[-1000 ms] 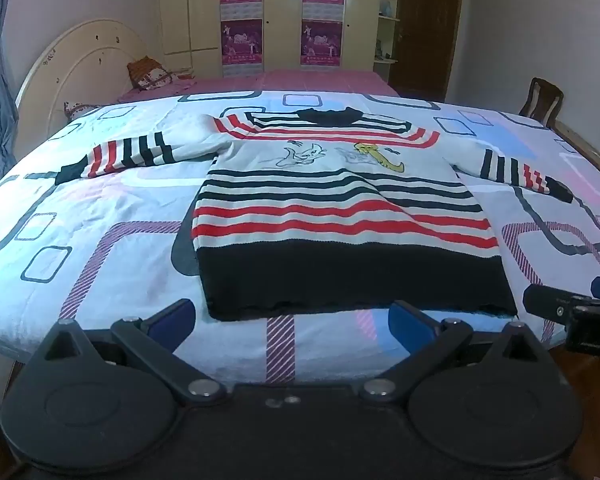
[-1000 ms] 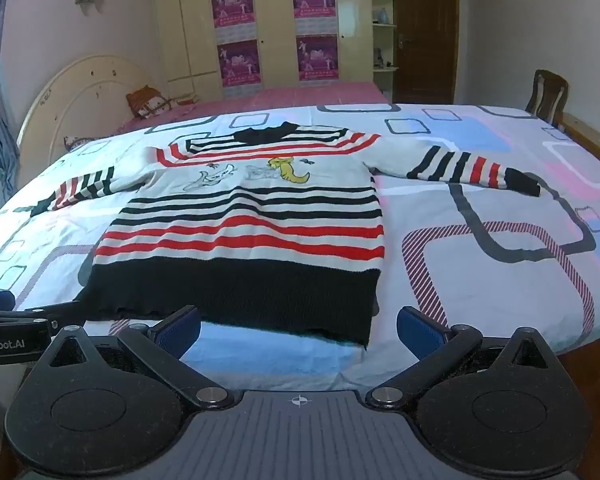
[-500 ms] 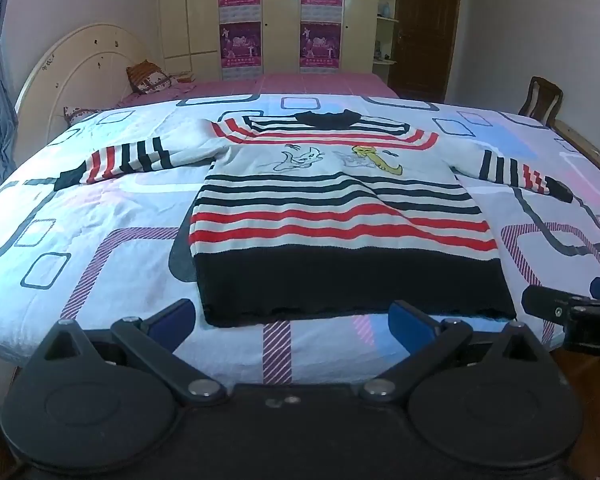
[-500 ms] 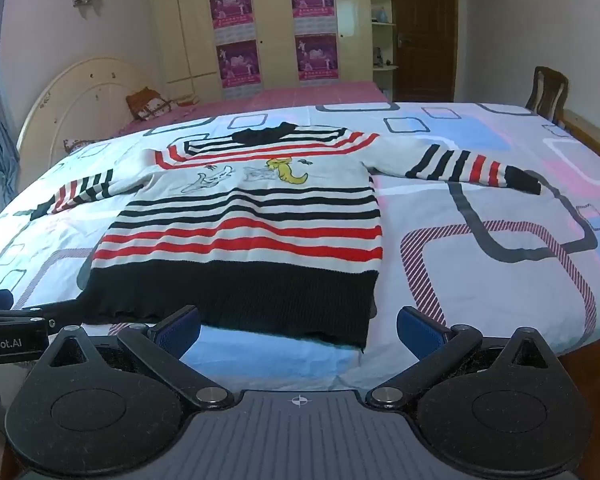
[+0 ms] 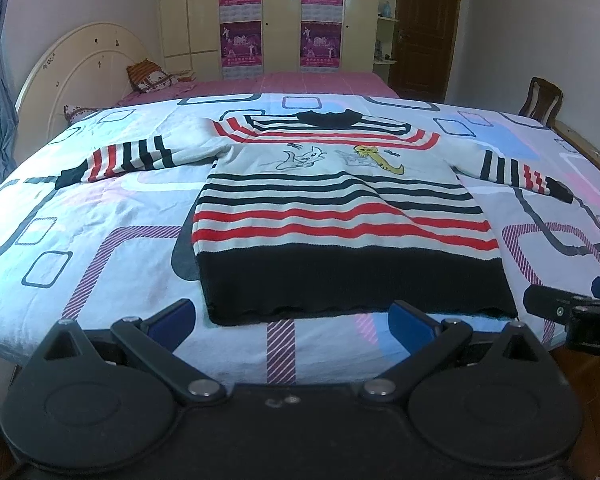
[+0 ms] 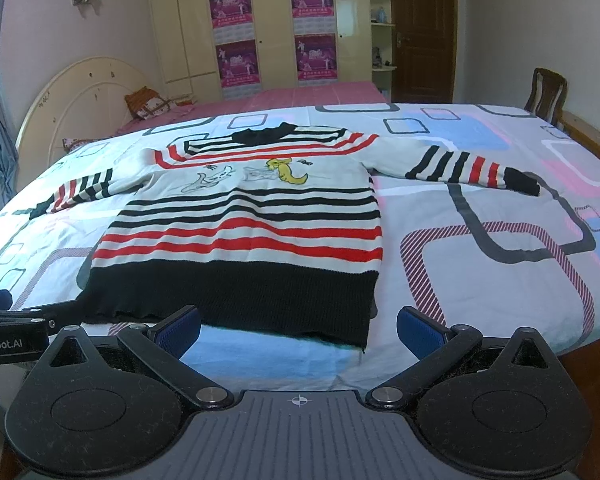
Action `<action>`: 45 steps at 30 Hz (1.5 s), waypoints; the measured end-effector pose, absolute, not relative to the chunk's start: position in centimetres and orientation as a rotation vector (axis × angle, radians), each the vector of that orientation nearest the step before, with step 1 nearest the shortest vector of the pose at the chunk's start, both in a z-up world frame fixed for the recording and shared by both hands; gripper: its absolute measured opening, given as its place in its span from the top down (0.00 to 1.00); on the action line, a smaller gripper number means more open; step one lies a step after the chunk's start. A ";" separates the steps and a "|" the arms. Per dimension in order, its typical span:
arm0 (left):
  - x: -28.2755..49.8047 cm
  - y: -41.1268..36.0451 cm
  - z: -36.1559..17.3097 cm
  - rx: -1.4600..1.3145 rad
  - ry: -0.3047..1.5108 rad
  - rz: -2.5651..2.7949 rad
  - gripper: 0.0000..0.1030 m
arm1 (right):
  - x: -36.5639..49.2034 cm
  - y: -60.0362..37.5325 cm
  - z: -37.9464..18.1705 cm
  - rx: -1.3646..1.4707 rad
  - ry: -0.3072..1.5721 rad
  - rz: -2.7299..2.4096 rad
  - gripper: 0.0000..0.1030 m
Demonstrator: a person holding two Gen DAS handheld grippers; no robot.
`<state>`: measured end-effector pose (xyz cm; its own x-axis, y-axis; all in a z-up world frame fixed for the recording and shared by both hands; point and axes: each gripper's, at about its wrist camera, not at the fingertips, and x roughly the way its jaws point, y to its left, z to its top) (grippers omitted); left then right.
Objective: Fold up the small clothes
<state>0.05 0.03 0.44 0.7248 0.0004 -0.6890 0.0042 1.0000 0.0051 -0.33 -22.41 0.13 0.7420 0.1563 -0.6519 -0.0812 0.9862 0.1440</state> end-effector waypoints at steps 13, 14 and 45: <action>0.2 0.1 0.4 0.009 0.759 -0.003 0.00 | -0.4 -22.1 0.3 0.103 0.723 0.127 0.00; 0.2 0.1 0.4 0.009 0.759 -0.005 0.00 | -0.4 -22.1 0.3 0.102 0.722 0.127 0.00; 0.0 0.2 0.5 0.010 0.754 -0.009 0.00 | -0.7 -22.0 0.5 0.102 0.717 0.127 0.00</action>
<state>0.05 0.21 0.54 0.7290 -0.0041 -0.6845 0.0116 0.9999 0.0064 -0.65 -21.96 0.53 0.7466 0.1511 -0.6479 -0.0809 0.9873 0.1369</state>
